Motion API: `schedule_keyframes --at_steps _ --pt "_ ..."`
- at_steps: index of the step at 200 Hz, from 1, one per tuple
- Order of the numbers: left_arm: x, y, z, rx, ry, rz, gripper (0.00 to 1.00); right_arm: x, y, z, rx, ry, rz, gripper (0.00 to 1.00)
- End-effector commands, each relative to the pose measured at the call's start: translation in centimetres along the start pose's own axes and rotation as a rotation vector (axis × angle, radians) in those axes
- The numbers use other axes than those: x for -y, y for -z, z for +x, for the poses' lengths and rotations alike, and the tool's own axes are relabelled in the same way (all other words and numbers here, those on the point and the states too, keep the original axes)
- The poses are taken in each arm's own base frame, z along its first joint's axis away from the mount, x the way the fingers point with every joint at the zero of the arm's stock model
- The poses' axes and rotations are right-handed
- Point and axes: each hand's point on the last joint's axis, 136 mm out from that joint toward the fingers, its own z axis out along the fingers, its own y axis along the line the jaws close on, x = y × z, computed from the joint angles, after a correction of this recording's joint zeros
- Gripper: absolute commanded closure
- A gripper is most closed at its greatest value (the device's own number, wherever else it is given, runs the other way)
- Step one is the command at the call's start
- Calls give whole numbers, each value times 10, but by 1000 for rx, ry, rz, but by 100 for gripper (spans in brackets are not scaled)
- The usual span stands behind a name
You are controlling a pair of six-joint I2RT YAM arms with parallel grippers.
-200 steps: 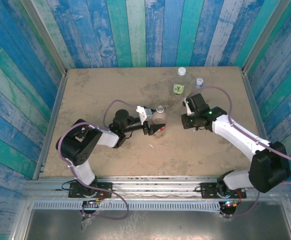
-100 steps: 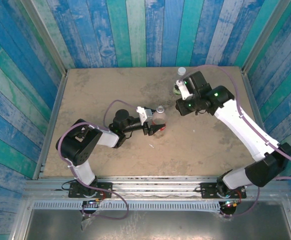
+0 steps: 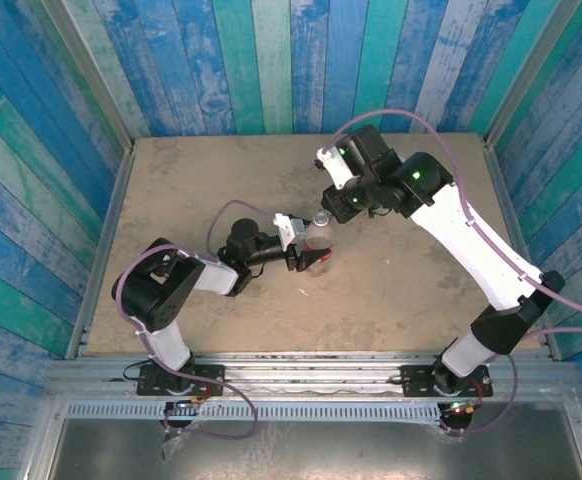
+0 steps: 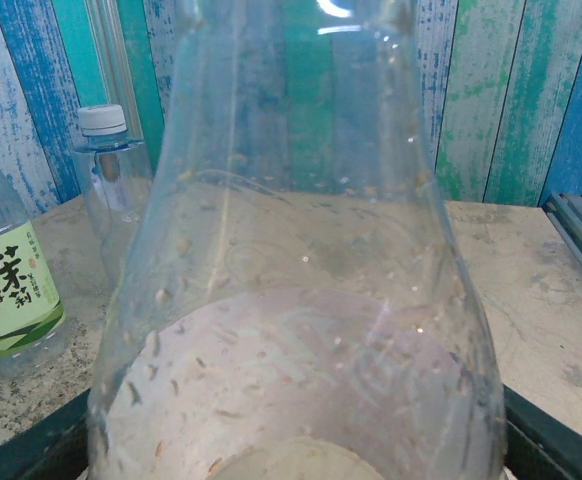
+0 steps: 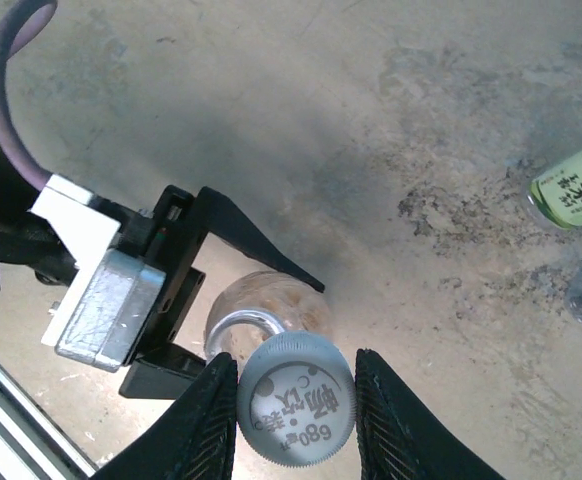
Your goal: Screw on the bottle caps
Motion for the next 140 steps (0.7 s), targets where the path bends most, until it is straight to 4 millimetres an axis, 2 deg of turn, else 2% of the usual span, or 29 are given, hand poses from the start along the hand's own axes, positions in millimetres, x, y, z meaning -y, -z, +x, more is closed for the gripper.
schedule_keyframes --at_steps 1,22,44,89,140 --pt "10 3 17 -61 56 23 27 -5 -6 6 -46 34 4 67" --pt "10 3 17 -61 55 23 28 -7 -11 4 -52 43 2 67" --pt "10 3 17 -61 55 25 35 -7 -15 3 -59 47 5 67" --pt "9 2 18 -65 54 23 32 -11 -21 5 -79 54 -9 67" --pt "9 2 18 -66 56 27 34 -14 -27 11 -105 59 -20 67"
